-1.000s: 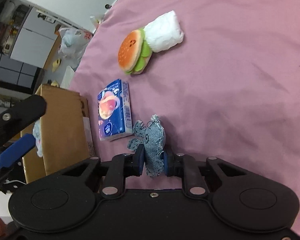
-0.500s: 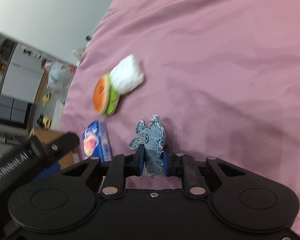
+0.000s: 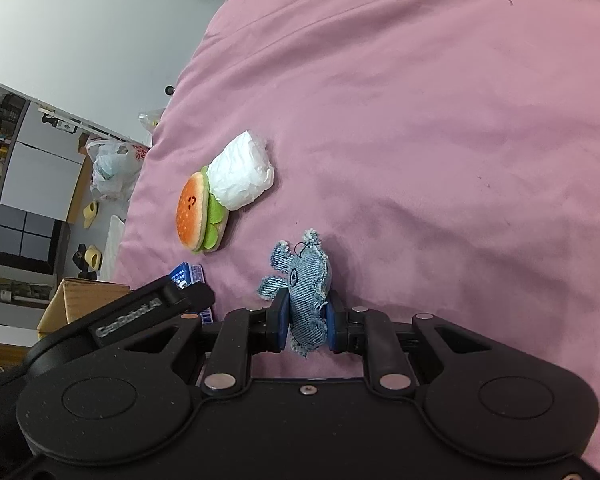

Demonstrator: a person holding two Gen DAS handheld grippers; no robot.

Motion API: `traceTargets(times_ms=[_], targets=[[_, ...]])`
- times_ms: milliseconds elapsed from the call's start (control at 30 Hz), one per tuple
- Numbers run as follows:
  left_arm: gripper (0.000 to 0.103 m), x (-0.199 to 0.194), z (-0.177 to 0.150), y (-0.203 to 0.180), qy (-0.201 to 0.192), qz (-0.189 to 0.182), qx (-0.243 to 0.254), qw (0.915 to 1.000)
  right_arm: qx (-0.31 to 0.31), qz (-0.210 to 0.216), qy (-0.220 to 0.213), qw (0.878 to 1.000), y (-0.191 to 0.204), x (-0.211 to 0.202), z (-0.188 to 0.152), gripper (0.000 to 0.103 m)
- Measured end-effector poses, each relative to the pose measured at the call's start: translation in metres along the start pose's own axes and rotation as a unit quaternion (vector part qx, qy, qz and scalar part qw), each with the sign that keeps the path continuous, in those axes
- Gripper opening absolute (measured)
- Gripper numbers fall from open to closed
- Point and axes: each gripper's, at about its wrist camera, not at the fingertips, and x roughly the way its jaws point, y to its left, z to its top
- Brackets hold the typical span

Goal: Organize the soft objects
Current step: 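Grasp the denim plush with the right tool while the left tool grasps the tissue pack, then carry both items over the box and open both tools to drop them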

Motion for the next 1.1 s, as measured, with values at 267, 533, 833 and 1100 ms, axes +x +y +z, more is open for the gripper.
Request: traceTargets(times_ms=[267, 533, 833, 1100], targets=[[0.051, 0.012, -0.011, 0.012, 0.016, -0.018, -0.037, 0.999, -0.011, -0.001, -0.004, 1.0, 0.002, -0.003, -0.001, 0.019], [0.05, -0.024, -0.018, 0.018, -0.011, -0.053, -0.044, 0.9976, -0.034, 0.004, -0.02, 0.999, 0.009, -0.028, -0.012, 0.019], [0.05, -0.077, -0.025, 0.043, -0.04, -0.093, -0.053, 0.9935, -0.021, 0.056, -0.033, 0.998, 0.026, -0.067, -0.022, 0.018], [0.05, -0.12, -0.021, 0.082, -0.07, -0.131, -0.076, 0.986, -0.045, 0.062, -0.064, 0.995, 0.053, -0.093, -0.041, 0.018]])
